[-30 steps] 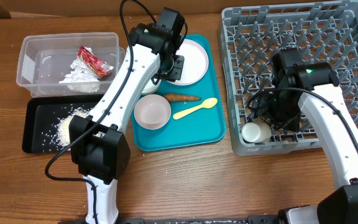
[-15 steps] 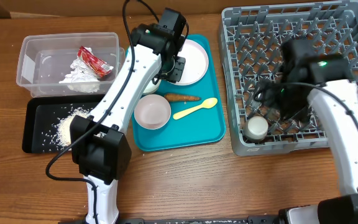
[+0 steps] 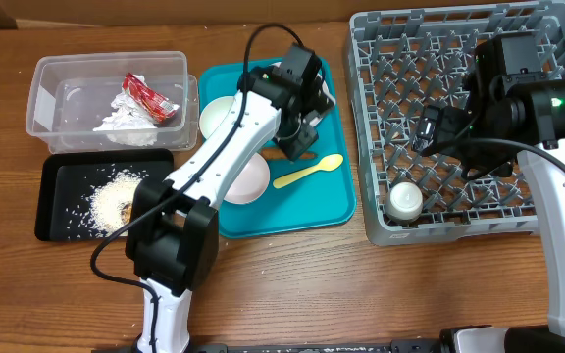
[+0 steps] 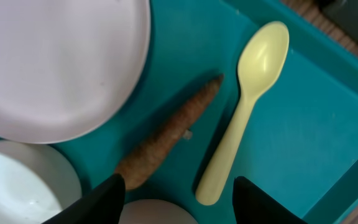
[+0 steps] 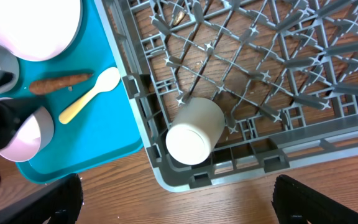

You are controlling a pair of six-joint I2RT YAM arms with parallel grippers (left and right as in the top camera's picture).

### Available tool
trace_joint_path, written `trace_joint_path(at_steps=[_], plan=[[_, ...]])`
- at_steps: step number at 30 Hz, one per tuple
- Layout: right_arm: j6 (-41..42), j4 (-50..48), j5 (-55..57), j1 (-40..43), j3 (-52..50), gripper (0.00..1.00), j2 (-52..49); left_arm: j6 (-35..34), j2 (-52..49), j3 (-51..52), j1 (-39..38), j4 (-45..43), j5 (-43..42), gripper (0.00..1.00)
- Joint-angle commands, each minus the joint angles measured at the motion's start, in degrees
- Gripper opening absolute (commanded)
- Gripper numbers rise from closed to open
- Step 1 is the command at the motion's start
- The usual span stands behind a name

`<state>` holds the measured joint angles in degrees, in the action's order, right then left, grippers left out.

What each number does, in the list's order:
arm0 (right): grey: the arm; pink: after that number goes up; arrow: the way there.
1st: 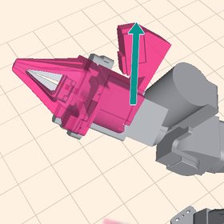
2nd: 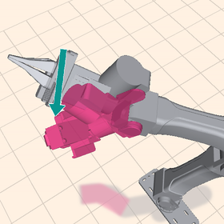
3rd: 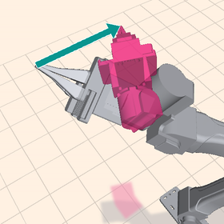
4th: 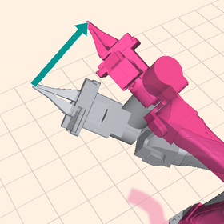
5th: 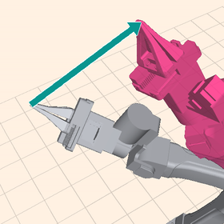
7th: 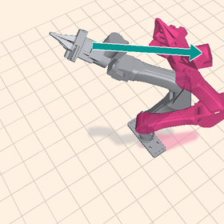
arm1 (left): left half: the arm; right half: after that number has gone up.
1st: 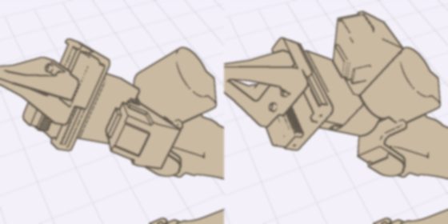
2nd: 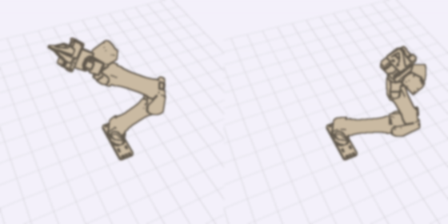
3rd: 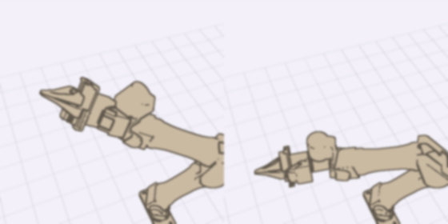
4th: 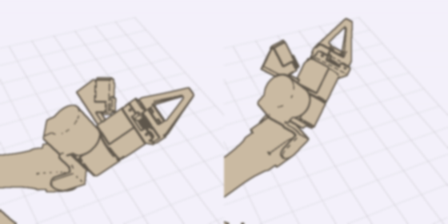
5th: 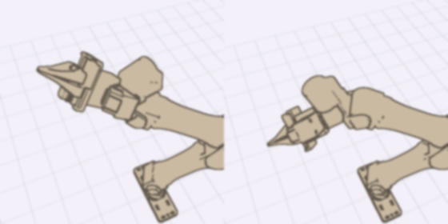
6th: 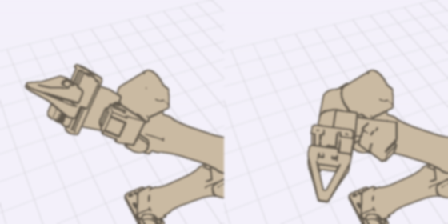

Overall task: Sort waste into correct bins and load items into the dishwasher
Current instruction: 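Grasp the carrot on the teal tray with the left gripper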

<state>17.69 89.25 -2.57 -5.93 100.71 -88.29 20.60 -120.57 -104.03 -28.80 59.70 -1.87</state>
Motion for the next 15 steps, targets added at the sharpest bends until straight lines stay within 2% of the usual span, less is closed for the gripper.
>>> trace_joint_path(at_steps=[1, 15], plan=[[-0.63, -0.37, 0.39, 0.17, -0.37, 1.00, 0.31, 7.74, -0.11, 2.95, 0.15, -1.49, -2.01, 0.59], [-0.61, -0.74, 0.39, 0.17, -0.37, 1.00, 0.31, 7.69, -0.11, 11.98, 0.37, -12.55, -0.87, 0.61]])
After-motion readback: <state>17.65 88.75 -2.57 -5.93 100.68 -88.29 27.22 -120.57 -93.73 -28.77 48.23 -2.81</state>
